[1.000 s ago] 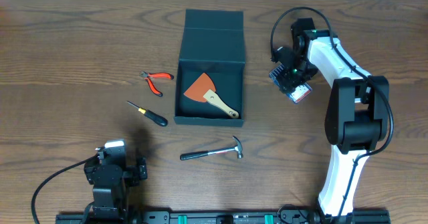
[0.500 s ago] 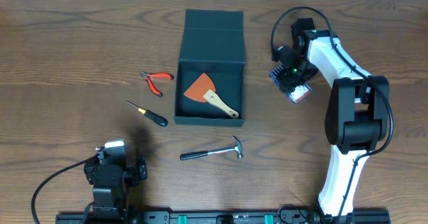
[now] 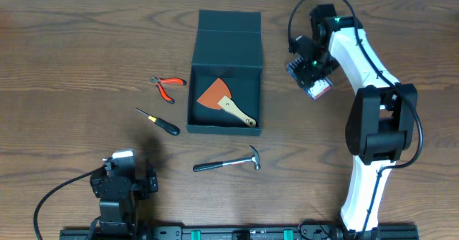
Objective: Pack container
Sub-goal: 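Carry the screwdriver case left and lower it into the box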
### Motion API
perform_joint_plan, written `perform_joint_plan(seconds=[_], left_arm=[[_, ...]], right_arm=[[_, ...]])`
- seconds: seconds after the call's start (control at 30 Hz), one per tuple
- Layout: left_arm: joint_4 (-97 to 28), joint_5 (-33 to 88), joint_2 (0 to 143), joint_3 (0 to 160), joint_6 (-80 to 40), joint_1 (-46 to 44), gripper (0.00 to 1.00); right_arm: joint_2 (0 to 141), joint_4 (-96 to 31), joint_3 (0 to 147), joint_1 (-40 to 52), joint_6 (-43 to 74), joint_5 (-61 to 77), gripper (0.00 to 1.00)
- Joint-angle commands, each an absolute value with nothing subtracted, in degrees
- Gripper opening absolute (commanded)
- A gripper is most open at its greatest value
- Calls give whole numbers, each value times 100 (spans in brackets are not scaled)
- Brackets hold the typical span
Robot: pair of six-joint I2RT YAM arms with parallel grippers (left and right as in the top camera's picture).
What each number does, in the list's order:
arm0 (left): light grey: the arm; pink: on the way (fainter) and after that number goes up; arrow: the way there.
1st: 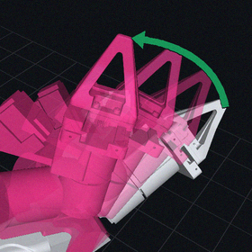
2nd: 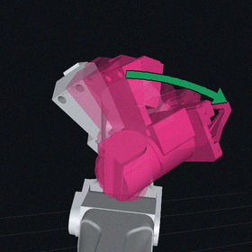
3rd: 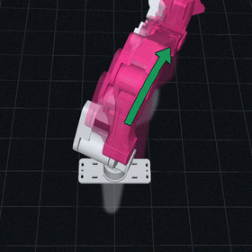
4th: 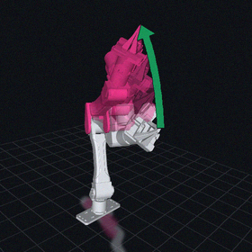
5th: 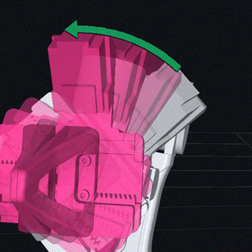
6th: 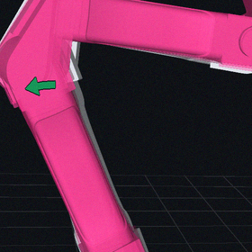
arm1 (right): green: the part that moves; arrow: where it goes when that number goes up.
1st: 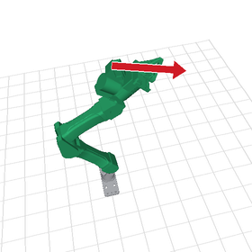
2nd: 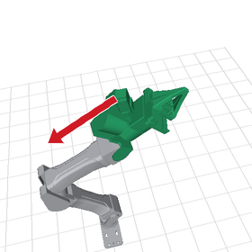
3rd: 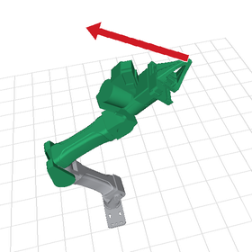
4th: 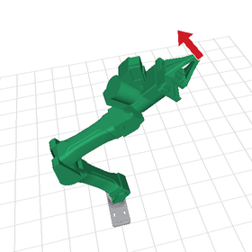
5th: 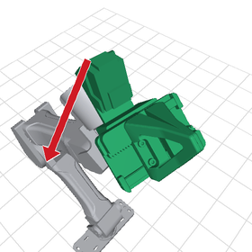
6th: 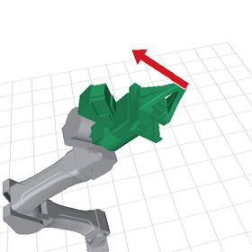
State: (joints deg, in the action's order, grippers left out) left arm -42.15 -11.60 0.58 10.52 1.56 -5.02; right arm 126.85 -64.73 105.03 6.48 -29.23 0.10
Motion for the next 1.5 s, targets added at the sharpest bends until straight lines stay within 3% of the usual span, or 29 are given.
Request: perform_joint_plan(seconds=[0.0,0.4,0.8,1.07,1.47], left_arm=[[-4230,-1227,16,969,213,-478,98],[-4230,-1227,16,969,213,-478,98],[-4230,-1227,16,969,213,-478,98],[-4230,-1227,16,969,213,-478,99],[-4230,-1227,16,969,213,-478,99]], right_arm=[[12685,-6646,10901,714,-2808,193,37],[12682,-7175,11904,1194,-2838,497,38],[12663,-7297,12519,2617,-3164,495,37],[12665,-7269,12516,3387,-3505,451,38],[12665,-6917,11642,3444,-3693,626,42]])
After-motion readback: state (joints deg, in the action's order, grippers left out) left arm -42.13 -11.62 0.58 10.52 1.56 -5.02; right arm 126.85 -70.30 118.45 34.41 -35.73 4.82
